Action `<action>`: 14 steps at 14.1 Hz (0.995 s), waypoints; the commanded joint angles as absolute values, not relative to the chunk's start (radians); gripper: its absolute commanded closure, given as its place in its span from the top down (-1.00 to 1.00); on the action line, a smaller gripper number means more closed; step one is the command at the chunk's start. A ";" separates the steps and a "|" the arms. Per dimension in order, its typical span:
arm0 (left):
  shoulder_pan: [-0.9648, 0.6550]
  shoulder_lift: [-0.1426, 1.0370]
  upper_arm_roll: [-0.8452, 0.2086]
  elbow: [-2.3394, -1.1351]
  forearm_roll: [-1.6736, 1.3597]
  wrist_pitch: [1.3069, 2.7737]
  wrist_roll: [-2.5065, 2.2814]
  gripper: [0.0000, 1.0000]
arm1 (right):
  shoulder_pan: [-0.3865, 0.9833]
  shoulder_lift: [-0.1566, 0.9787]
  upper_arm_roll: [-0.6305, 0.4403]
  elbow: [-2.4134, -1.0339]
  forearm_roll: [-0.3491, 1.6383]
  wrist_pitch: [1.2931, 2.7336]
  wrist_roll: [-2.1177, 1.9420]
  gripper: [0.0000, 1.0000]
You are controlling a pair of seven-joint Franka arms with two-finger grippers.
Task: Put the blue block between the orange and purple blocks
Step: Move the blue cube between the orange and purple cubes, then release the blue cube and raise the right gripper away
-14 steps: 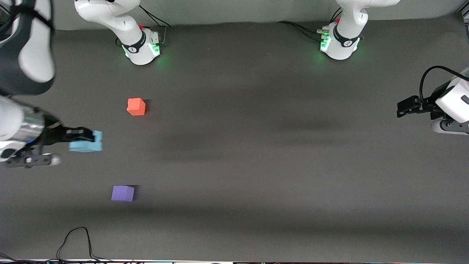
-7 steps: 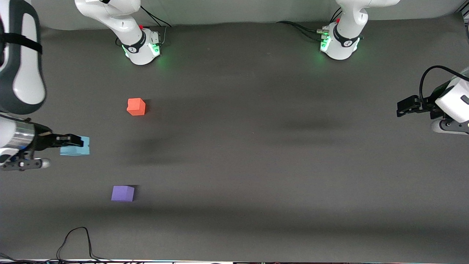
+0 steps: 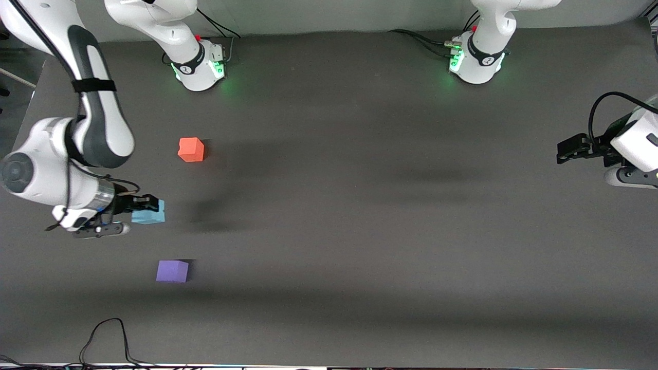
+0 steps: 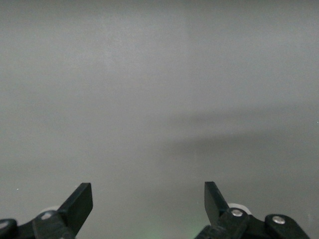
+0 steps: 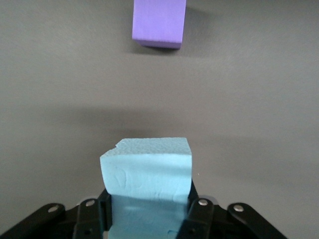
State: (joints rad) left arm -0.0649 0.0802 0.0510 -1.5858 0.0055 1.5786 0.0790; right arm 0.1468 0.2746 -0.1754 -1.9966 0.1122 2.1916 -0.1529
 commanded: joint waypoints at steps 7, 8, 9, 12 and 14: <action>-0.080 0.072 0.061 -1.575 0.018 1.557 0.075 1.00 | 0.169 0.305 -0.176 -2.247 0.118 2.486 -0.127 -0.60; -0.080 0.072 0.061 -1.577 0.018 1.557 0.075 1.00 | 0.169 0.314 -0.176 -2.255 0.145 2.500 -0.112 -0.60; -0.080 0.072 0.060 -1.575 0.018 1.557 0.075 1.00 | 0.170 0.327 -0.176 -2.256 0.173 2.513 -0.112 -0.60; -0.081 0.072 0.060 -1.575 0.018 1.557 0.074 1.00 | 0.172 0.347 -0.176 -2.255 0.176 2.533 -0.110 -0.32; -0.081 0.072 0.060 -1.575 0.018 1.557 0.075 1.00 | 0.173 0.344 -0.176 -2.253 0.178 2.531 -0.107 0.99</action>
